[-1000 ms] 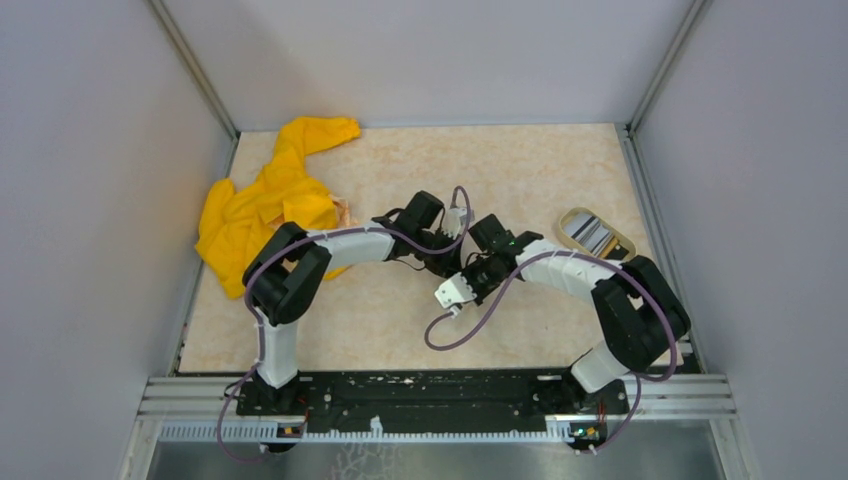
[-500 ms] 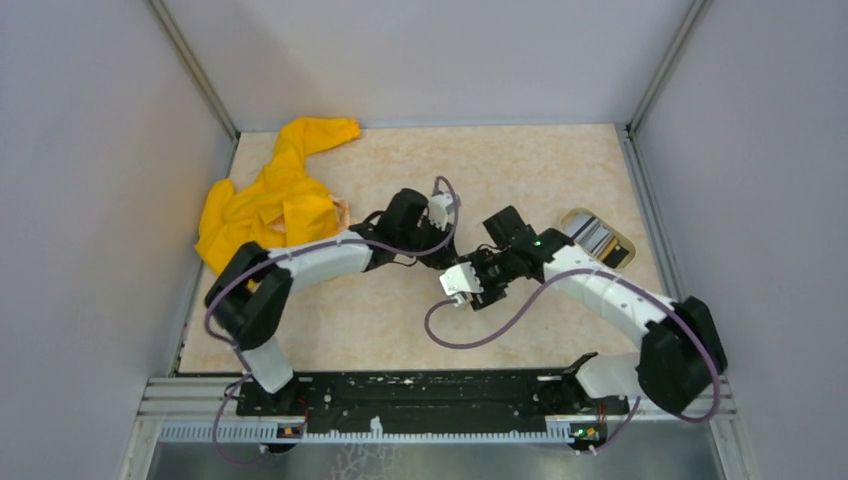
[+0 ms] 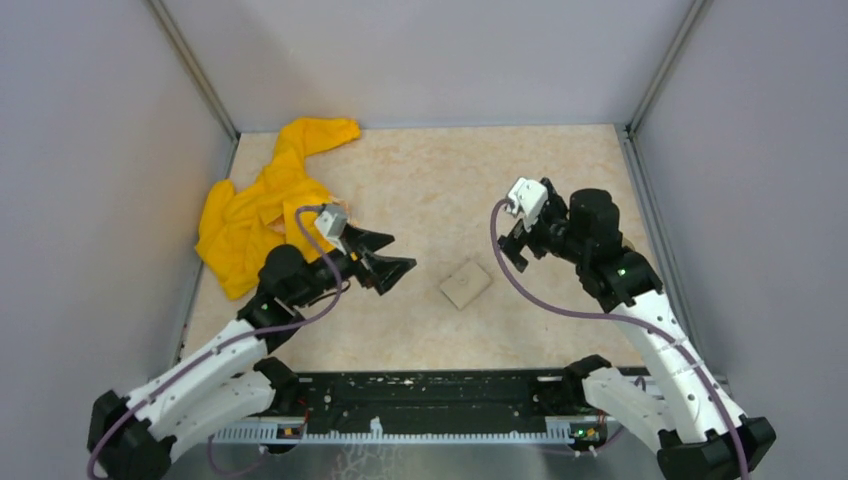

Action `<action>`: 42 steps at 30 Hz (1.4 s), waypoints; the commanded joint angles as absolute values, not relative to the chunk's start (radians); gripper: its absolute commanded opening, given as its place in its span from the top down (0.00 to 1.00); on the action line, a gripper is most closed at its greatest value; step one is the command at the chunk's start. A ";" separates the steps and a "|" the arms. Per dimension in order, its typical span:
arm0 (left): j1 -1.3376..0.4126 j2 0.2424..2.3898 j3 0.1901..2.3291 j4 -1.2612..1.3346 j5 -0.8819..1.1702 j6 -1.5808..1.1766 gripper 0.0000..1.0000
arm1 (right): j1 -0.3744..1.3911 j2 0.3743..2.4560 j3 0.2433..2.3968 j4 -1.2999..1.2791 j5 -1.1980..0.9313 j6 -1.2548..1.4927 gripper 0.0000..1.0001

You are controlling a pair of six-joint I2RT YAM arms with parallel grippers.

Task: Put the credit cards into the card holder
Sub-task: Reset both arms

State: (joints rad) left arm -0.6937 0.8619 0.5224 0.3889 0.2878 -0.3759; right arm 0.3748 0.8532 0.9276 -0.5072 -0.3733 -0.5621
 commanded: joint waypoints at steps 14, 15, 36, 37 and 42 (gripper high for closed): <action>-0.690 0.543 0.877 -0.262 0.113 -0.373 0.01 | 0.332 0.893 1.466 -0.629 -0.143 0.063 0.02; -0.691 0.547 0.893 -0.280 0.105 -0.371 0.01 | 0.333 0.888 1.486 -0.641 -0.133 0.065 0.02; -0.690 0.714 0.899 -0.109 0.064 -0.253 0.01 | 0.193 0.894 1.492 -0.683 -0.225 0.014 0.01; -0.690 0.741 0.912 -0.106 0.071 -0.246 0.01 | 0.191 0.897 1.488 -0.683 -0.225 0.014 0.01; -0.690 0.810 0.925 -0.066 0.099 -0.244 0.01 | 0.190 0.922 1.493 -0.687 -0.241 0.011 0.02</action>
